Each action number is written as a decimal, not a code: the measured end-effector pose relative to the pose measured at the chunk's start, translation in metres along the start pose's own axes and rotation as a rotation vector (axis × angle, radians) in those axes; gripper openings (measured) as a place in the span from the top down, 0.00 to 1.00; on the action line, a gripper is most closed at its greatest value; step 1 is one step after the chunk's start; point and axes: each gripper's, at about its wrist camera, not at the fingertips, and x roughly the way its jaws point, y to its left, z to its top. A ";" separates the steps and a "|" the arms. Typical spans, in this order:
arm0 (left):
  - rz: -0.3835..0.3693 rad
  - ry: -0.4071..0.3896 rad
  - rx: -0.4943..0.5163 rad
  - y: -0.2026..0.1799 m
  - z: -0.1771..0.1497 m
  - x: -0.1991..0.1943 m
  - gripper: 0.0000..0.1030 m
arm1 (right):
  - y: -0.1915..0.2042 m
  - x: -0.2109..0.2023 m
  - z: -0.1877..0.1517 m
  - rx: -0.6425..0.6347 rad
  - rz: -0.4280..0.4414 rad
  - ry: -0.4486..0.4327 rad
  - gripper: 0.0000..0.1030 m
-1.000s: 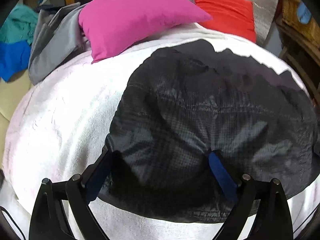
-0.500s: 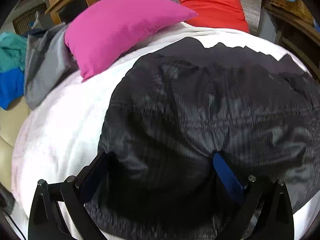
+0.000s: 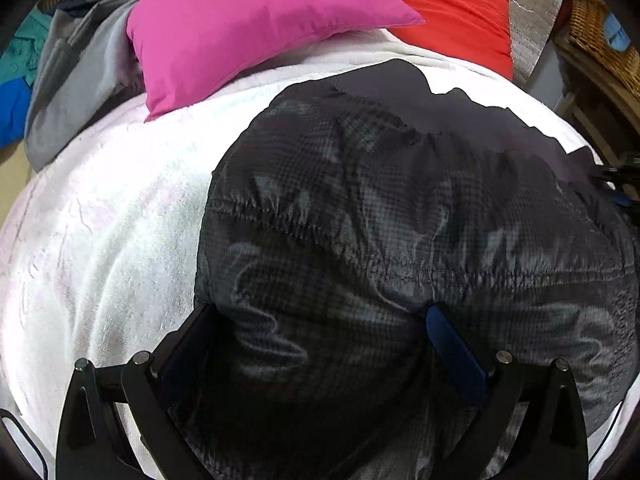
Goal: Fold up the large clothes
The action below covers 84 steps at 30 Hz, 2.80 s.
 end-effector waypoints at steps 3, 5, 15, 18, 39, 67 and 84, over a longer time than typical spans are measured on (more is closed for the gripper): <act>-0.010 -0.004 -0.008 0.003 0.005 -0.003 0.00 | -0.001 0.021 0.013 0.036 -0.064 0.041 0.59; -0.001 -0.035 -0.020 0.007 0.010 -0.010 0.00 | 0.008 0.014 0.016 0.028 -0.074 0.002 0.58; 0.076 -0.053 -0.120 0.040 0.014 -0.015 0.00 | 0.157 -0.002 -0.026 -0.305 0.236 0.025 0.33; 0.078 -0.052 -0.100 0.040 0.013 -0.015 0.00 | 0.197 0.001 -0.038 -0.379 0.277 0.026 0.32; 0.022 -0.020 -0.097 0.060 0.012 -0.012 0.00 | 0.306 0.062 -0.058 -0.589 0.290 0.218 0.95; 0.067 -0.036 -0.133 0.065 0.016 -0.013 0.00 | 0.292 0.098 -0.063 -0.503 0.144 0.269 0.29; 0.072 -0.085 -0.061 0.049 0.016 -0.025 0.00 | 0.163 -0.003 -0.035 -0.155 0.273 0.003 0.33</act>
